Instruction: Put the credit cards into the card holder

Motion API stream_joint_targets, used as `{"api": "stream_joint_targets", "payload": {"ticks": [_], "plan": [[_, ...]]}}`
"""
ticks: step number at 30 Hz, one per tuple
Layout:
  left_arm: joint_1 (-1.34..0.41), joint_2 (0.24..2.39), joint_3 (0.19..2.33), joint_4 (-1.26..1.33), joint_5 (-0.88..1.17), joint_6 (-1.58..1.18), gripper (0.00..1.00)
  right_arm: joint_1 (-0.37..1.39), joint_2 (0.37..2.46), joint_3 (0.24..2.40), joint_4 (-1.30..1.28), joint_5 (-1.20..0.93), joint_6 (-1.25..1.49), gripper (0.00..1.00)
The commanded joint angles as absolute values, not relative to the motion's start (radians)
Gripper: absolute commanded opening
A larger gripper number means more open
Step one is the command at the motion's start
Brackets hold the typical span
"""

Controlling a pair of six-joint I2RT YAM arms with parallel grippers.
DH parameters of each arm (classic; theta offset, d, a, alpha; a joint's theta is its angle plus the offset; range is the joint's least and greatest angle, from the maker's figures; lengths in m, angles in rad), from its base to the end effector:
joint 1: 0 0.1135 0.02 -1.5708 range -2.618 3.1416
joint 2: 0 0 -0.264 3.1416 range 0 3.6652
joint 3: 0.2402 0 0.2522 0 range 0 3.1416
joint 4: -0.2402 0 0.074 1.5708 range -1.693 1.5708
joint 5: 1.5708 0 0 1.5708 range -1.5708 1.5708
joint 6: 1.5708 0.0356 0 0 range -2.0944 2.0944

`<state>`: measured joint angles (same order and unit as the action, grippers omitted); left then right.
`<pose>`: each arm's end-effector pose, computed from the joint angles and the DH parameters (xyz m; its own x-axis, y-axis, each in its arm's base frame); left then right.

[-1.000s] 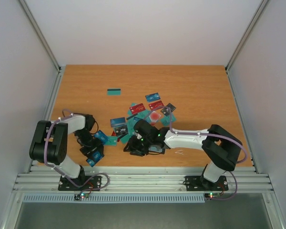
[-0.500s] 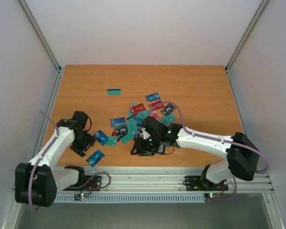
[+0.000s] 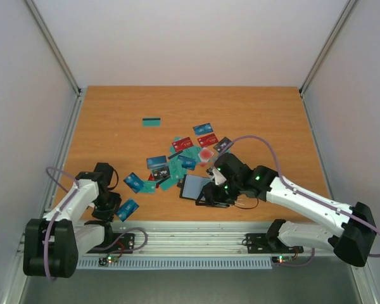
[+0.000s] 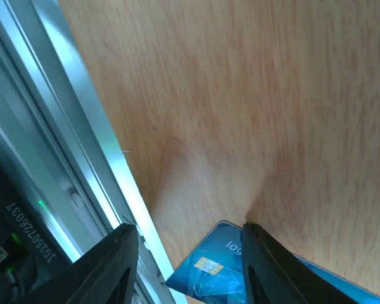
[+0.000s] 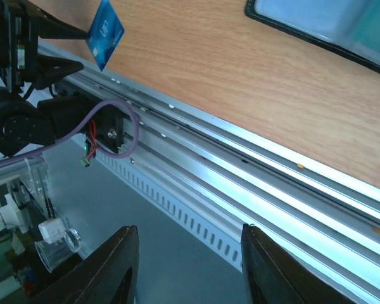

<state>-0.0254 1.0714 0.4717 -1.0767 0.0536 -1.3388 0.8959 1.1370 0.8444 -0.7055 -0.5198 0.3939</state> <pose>0.1180 -0.0049 0.1476 -0.2478 -0.9658 0.0761 -0.9629 0.2541 0.0903 0.1222 0.1810 0.2517 -0.8095 -0.4785 -0.3402 -0.5795 0.5585 0.5935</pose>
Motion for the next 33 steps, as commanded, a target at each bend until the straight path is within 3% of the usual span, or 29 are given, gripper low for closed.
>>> {"api": "stream_joint_targets", "payload": {"ticks": [1,7,16,26,33], "plan": [[-0.023,1.156,0.436,-0.977,0.094,-1.375,0.47,0.850,1.061,0.825,-0.815,-0.516,0.344,0.47],[-0.068,1.227,0.451,-0.887,0.111,-1.410,0.47,0.808,0.993,0.812,-0.868,-0.518,0.324,0.47],[-0.338,1.400,0.557,-0.839,0.130,-1.559,0.47,0.774,0.953,0.798,-0.901,-0.524,0.307,0.47],[-0.603,1.360,0.531,-0.793,0.160,-1.868,0.47,0.761,0.949,0.742,-0.829,-0.569,0.353,0.47],[-0.749,1.595,0.687,-0.633,0.195,-1.916,0.47,0.761,0.957,0.721,-0.778,-0.581,0.382,0.47]]}}
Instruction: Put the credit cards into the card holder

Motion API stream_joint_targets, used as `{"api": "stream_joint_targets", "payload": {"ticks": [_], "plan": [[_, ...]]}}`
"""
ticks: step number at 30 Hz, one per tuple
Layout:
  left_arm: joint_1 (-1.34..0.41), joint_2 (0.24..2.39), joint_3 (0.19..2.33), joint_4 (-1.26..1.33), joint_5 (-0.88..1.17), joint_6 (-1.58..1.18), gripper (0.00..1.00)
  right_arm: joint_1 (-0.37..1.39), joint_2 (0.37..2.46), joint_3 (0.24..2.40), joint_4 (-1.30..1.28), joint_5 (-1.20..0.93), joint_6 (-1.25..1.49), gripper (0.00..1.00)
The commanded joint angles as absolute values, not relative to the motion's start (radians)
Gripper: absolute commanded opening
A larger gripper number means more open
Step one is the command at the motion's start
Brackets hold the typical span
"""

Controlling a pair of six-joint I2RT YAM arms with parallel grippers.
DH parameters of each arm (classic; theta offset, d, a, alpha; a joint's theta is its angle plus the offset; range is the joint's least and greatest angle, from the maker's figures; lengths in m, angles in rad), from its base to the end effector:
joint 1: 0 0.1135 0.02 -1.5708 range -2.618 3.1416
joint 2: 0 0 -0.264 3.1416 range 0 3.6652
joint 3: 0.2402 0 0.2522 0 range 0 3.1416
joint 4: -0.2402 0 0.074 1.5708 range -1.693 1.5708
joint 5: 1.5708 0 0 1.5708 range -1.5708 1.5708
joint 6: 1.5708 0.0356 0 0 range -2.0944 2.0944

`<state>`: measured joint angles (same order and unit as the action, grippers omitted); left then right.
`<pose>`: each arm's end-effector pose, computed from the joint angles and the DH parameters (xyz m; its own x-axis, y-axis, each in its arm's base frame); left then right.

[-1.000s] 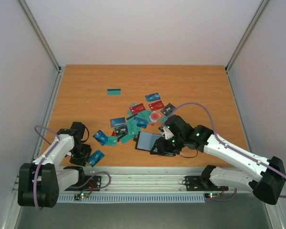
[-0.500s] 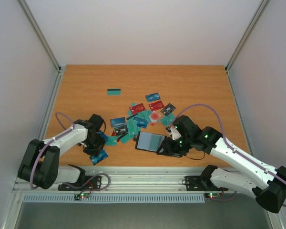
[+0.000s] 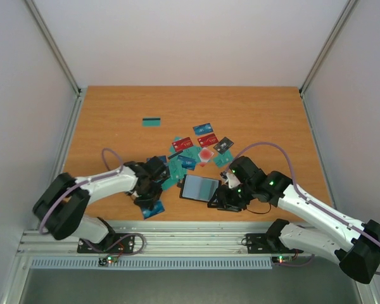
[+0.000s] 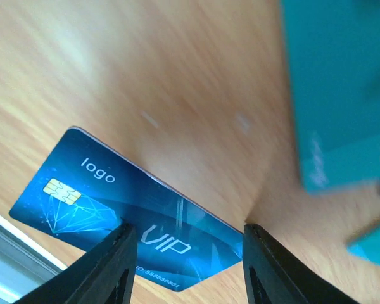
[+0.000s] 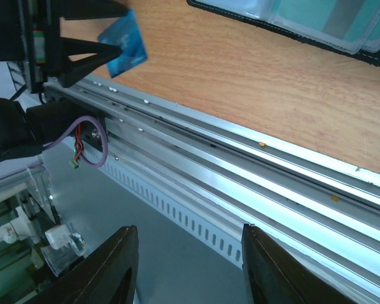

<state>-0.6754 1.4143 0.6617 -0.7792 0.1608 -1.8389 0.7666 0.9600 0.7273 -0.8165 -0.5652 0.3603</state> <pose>0.1548 -0.1313 0.1416 -0.3932 -0.9046 0.1646 -0.9168 0.3994 0.0048 0.1111 0.1335 0.2414 -0.8587 -0.4136 -0.3026 -0.5079 0.6080 0.6102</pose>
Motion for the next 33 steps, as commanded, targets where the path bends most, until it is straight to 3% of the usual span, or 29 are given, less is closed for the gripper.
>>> {"api": "stream_joint_targets", "payload": {"ticks": [1,15,27,33], "plan": [[-0.771,1.630,0.711,-0.612,0.205,-1.918,0.47,0.761,0.954,0.717,-0.779,-0.579,0.384,0.47],[-0.984,1.781,0.848,-0.493,0.261,-2.048,0.47,0.759,0.886,0.734,-0.875,-0.503,0.387,0.47],[-0.975,1.609,0.809,-0.481,0.214,-1.954,0.47,0.759,0.847,0.727,-0.872,-0.454,0.465,0.48],[-0.871,1.457,0.895,-0.668,0.170,-1.717,0.48,0.766,0.904,0.713,-0.780,-0.453,0.540,0.48]]}}
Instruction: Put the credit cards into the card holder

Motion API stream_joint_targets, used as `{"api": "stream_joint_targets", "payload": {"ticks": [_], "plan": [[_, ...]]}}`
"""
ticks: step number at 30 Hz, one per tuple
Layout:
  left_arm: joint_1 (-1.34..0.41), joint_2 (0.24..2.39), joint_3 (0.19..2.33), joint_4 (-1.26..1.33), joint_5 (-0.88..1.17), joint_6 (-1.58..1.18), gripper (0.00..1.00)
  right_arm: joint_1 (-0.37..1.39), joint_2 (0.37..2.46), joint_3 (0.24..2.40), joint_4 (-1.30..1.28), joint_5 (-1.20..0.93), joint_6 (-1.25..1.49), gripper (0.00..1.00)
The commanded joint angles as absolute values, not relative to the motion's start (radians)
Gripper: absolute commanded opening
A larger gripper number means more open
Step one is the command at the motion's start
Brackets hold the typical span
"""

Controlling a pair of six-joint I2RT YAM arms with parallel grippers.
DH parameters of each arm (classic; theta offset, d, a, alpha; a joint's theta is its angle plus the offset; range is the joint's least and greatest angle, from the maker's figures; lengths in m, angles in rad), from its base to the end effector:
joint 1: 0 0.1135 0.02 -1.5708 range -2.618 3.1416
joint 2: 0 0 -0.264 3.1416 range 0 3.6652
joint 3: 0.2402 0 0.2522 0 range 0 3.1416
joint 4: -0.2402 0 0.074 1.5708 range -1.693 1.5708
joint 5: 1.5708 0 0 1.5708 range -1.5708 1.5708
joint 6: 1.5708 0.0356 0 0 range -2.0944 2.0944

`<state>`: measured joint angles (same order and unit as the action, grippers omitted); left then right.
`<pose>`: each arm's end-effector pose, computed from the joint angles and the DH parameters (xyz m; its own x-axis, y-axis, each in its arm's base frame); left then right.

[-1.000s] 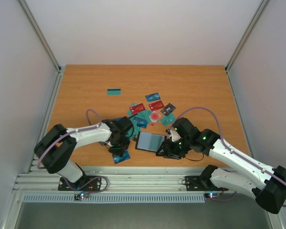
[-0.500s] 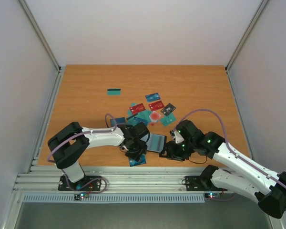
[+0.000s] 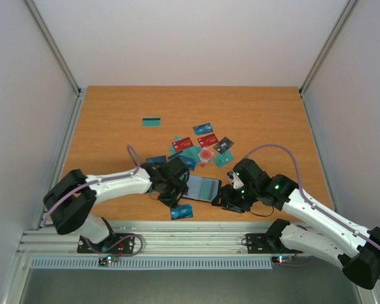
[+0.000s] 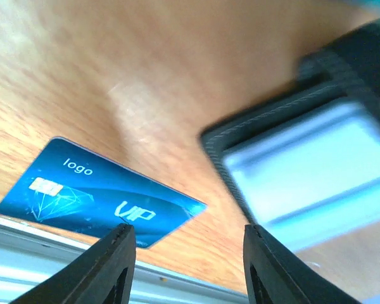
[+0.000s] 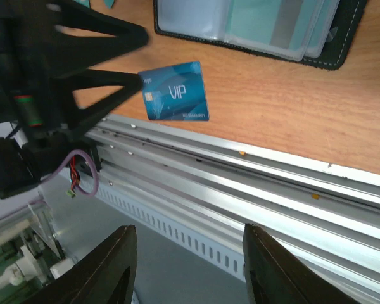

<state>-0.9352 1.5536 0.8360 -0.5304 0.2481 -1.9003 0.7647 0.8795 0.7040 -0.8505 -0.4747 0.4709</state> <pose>0.1556 -0.2256 0.1587 -0.5997 -0.7321 0.3230 -0.8001 0.5562 -0.2248 0.1028 0.1212 0.2428 -0.9069 -0.3109 -0.2845 -0.4211 0.6944 0.5835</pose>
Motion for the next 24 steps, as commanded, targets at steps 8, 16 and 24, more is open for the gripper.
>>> {"api": "stream_joint_targets", "payload": {"ticks": [8,16,24], "plan": [[-0.742,1.475,0.910,-0.761,0.175,-1.278,0.47,0.853,0.923,0.680,-0.707,-0.328,0.691,0.48],[-0.739,1.552,0.847,-0.688,0.224,-1.075,0.39,0.982,0.912,0.691,-0.752,-0.164,0.788,0.48],[-0.743,1.556,0.790,-0.730,0.238,-1.018,0.27,1.090,0.938,0.689,-0.749,-0.067,0.866,0.48]]}}
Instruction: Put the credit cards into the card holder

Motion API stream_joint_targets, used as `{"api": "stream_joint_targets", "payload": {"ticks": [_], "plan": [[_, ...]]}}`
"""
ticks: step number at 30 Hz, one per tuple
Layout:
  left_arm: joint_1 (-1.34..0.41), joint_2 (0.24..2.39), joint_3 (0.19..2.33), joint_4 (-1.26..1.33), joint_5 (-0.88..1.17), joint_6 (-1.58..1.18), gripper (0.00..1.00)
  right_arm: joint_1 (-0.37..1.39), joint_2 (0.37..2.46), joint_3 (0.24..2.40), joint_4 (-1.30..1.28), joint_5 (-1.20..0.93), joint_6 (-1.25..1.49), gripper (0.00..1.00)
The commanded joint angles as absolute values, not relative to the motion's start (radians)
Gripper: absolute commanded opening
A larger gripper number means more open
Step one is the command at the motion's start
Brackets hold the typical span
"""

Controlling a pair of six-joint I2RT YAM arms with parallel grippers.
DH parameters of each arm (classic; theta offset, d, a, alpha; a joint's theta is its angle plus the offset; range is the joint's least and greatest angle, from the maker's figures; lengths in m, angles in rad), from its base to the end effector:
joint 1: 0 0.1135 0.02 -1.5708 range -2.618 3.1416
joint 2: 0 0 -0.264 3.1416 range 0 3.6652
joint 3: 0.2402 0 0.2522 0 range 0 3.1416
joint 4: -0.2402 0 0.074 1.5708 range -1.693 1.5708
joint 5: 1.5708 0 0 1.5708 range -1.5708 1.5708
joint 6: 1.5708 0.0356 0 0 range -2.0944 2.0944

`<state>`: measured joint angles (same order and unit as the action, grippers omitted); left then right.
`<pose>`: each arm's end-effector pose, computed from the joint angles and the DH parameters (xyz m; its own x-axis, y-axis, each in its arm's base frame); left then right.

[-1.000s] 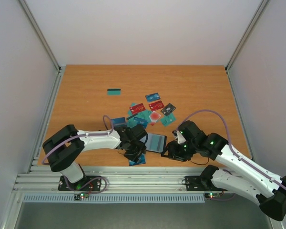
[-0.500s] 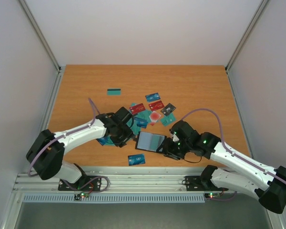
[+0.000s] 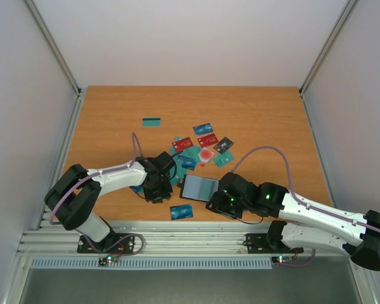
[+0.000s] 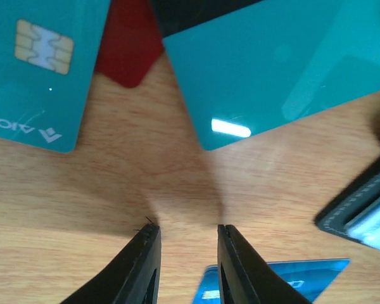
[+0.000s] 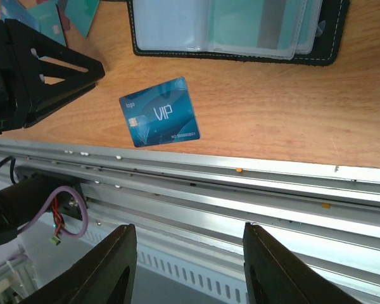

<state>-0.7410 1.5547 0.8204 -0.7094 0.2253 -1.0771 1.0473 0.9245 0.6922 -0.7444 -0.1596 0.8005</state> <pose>0.1802 -0.1757 0.1500 -0.9446 -0.2991 0.1351 -0.3227 0.9214 -0.2166 0.0822 0.1538 0.2358 -0.9341 -0.2008 -0.2953 -0.3291 0.8051 0.4934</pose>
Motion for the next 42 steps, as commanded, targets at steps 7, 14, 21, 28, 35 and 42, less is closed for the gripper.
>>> {"api": "stream_joint_targets", "payload": {"ticks": [7,14,21,28,35,42], "plan": [[-0.810,1.581,0.782,-0.753,0.226,-0.989,0.26,1.153,0.983,0.691,-0.707,-0.028,0.909,0.49],[-0.864,1.582,0.772,-0.765,0.215,-1.014,0.26,1.195,0.999,0.700,-0.716,-0.003,0.928,0.49],[-0.894,1.571,0.759,-0.754,0.229,-1.048,0.26,1.237,1.035,0.664,-0.621,-0.013,0.973,0.49],[-0.908,1.529,0.714,-0.724,0.259,-1.075,0.26,1.274,1.152,0.689,-0.540,-0.035,0.982,0.50],[-0.916,1.472,0.687,-0.653,0.286,-1.053,0.26,1.276,1.170,0.684,-0.526,-0.023,0.998,0.50],[-0.914,1.439,0.843,-0.869,0.077,-0.996,0.27,1.276,1.157,0.683,-0.543,-0.009,1.003,0.50]]}}
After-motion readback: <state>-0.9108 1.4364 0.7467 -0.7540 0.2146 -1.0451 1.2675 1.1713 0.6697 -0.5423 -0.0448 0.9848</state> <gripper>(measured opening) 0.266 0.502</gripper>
